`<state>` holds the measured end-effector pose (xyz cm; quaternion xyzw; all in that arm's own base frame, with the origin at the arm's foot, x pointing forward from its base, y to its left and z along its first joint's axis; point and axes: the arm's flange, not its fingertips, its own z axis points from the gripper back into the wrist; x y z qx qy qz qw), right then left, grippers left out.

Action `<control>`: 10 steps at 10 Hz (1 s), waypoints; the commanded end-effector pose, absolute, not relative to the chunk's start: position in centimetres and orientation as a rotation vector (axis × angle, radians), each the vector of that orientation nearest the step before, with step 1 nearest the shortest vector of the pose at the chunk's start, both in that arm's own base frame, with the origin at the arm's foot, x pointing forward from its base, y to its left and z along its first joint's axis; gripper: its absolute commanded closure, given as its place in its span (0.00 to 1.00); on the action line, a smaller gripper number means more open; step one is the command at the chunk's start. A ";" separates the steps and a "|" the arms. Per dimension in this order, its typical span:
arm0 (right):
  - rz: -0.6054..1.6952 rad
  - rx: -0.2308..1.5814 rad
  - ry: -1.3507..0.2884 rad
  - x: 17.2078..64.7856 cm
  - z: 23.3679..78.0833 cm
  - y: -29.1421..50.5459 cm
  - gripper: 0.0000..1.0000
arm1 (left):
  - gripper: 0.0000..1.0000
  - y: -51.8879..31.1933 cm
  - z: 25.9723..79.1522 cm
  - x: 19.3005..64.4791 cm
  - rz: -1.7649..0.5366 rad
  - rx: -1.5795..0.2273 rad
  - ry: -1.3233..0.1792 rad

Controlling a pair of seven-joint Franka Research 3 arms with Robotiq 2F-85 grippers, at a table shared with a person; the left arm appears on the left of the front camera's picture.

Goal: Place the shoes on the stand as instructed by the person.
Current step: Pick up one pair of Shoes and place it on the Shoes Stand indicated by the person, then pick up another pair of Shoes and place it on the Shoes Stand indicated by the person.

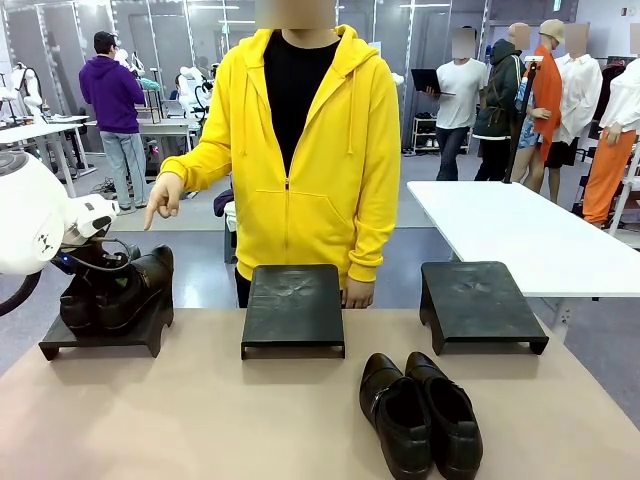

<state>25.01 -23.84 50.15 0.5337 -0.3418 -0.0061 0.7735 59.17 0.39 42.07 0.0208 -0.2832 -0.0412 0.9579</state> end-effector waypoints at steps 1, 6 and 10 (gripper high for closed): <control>0.002 1.159 -0.753 25.0 50.3 -24.0 0.00 | 0.13 0.2 42.7 59.2 -0.072 0.057 -0.562; 0.002 1.159 -0.753 25.0 50.3 -24.0 0.00 | 0.00 0.5 42.4 59.1 -0.082 0.043 -0.575; 0.002 1.159 -0.753 25.0 50.3 -24.0 0.00 | 0.00 0.5 42.4 59.1 -0.082 0.043 -0.575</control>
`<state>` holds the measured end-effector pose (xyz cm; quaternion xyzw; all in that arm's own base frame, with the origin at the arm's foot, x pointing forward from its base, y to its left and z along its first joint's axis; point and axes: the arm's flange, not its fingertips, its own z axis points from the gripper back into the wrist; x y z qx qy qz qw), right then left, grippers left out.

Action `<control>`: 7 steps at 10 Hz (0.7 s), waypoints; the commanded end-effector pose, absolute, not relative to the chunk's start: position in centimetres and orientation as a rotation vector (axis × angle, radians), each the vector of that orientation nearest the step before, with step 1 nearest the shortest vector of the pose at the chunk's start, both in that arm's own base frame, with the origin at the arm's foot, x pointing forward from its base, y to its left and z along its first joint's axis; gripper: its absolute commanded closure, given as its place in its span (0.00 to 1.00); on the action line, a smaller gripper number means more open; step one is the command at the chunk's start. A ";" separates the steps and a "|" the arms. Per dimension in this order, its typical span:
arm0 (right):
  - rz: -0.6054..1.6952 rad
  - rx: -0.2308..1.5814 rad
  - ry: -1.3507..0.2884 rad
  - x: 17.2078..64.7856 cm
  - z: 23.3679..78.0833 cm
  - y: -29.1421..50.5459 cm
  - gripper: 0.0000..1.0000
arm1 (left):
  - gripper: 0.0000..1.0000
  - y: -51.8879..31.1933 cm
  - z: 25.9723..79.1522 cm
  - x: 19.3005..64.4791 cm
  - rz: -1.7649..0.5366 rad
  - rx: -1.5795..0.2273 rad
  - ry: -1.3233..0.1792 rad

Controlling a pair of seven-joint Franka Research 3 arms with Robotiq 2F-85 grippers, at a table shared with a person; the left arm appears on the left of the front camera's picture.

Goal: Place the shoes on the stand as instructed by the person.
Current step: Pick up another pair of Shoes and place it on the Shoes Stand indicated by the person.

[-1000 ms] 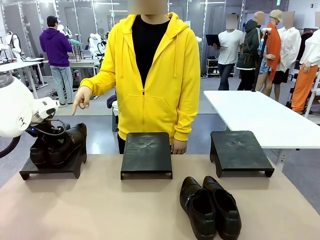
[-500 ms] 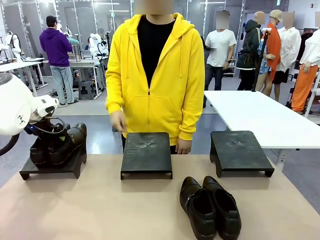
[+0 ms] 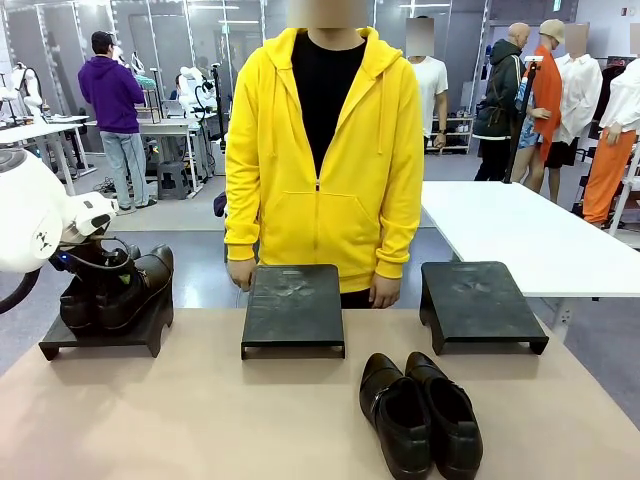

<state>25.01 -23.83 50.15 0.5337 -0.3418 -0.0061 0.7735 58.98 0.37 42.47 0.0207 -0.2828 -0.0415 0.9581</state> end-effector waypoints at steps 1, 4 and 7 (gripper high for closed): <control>0.002 1.159 -0.753 25.0 50.3 -24.0 0.00 | 0.00 0.5 42.4 59.1 -0.082 0.043 -0.575; 0.002 1.159 -0.753 25.0 50.3 -24.0 0.00 | 0.00 0.5 42.4 59.1 -0.082 0.043 -0.575; 0.002 1.159 -0.753 25.0 50.3 -24.0 0.00 | 0.00 1.2 44.9 57.9 -0.097 0.007 -0.546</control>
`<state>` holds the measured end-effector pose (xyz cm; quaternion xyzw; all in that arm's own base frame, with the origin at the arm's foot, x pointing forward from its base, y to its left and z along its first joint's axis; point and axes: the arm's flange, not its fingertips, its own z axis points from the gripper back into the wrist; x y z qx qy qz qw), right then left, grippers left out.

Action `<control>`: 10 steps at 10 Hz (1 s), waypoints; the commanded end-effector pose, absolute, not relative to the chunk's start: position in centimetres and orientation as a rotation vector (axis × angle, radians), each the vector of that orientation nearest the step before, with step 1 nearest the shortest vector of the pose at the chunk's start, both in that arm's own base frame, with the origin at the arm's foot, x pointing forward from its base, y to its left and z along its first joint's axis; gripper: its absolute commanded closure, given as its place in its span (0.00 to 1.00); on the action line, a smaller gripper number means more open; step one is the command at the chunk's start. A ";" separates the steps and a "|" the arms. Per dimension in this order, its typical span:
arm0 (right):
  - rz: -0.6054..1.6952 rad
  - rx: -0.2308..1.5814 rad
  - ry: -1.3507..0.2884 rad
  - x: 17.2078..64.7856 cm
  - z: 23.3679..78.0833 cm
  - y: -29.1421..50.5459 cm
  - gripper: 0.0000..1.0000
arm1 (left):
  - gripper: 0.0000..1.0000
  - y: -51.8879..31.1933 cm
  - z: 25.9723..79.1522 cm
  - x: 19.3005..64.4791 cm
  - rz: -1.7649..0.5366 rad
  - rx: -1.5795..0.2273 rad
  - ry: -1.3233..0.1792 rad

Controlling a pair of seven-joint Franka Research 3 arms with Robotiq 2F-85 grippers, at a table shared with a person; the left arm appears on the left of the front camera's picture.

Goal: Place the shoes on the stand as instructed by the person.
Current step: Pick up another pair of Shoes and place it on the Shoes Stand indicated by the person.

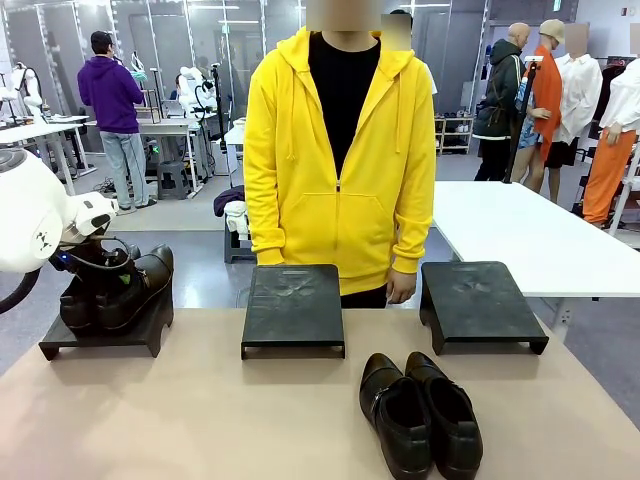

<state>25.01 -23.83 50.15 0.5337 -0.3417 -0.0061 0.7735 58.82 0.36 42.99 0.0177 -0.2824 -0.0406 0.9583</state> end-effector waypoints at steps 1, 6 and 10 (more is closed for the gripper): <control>0.002 1.159 -0.753 25.0 50.3 -24.0 0.00 | 0.00 2.0 47.6 55.6 -0.136 -0.021 -0.511; 0.002 1.159 -0.753 25.0 50.3 -24.0 0.00 | 0.00 8.6 54.6 43.3 -0.205 -0.330 -0.420; 0.002 1.159 -0.753 25.0 50.3 -24.0 0.00 | 0.00 18.1 51.9 33.5 -0.172 -0.774 -0.506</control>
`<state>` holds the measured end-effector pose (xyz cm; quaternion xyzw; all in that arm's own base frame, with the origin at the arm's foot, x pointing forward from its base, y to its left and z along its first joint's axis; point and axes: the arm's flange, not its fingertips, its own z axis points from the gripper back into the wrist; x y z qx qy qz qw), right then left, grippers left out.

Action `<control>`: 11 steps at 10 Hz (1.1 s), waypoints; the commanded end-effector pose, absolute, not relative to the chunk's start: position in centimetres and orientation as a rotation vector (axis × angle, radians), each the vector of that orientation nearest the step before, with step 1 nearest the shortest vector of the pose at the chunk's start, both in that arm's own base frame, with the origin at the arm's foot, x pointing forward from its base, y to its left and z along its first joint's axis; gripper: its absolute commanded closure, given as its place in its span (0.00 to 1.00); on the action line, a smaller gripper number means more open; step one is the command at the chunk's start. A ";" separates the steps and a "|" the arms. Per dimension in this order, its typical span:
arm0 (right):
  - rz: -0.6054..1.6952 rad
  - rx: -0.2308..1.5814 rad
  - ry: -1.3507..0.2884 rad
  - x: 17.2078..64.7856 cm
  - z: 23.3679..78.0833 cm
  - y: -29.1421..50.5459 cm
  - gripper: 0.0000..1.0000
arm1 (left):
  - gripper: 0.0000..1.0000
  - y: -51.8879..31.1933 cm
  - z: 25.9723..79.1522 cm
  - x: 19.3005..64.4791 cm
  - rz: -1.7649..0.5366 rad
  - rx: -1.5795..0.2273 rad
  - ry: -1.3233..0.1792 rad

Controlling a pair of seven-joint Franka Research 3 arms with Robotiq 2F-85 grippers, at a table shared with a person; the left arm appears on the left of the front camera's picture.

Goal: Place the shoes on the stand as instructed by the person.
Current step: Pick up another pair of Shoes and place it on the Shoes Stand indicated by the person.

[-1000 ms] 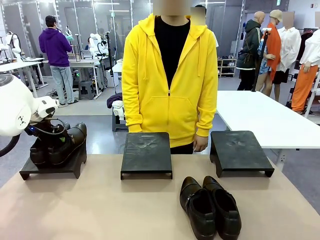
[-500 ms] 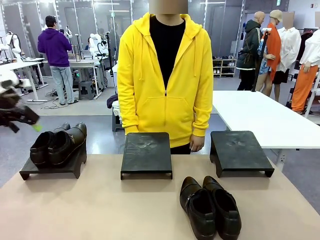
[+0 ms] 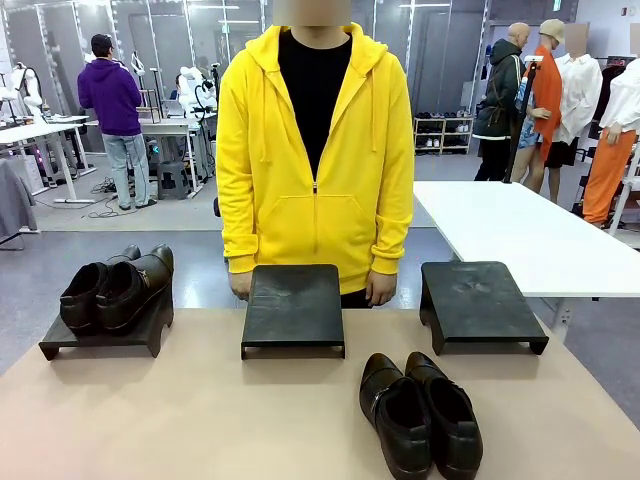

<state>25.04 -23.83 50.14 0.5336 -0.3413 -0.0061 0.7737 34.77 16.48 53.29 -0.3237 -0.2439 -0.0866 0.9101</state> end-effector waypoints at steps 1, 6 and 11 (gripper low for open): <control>0.002 1.159 -0.753 25.0 50.3 -24.0 0.00 | 0.00 19.6 50.5 31.7 -0.173 -0.868 -0.524; 0.002 1.159 -0.753 25.0 50.3 -24.0 0.00 | 0.00 24.4 41.2 28.0 -0.196 -1.251 -0.620; 0.002 1.159 -0.753 25.0 50.3 -24.0 0.00 | 0.00 23.5 39.6 27.3 -0.179 -1.279 -0.636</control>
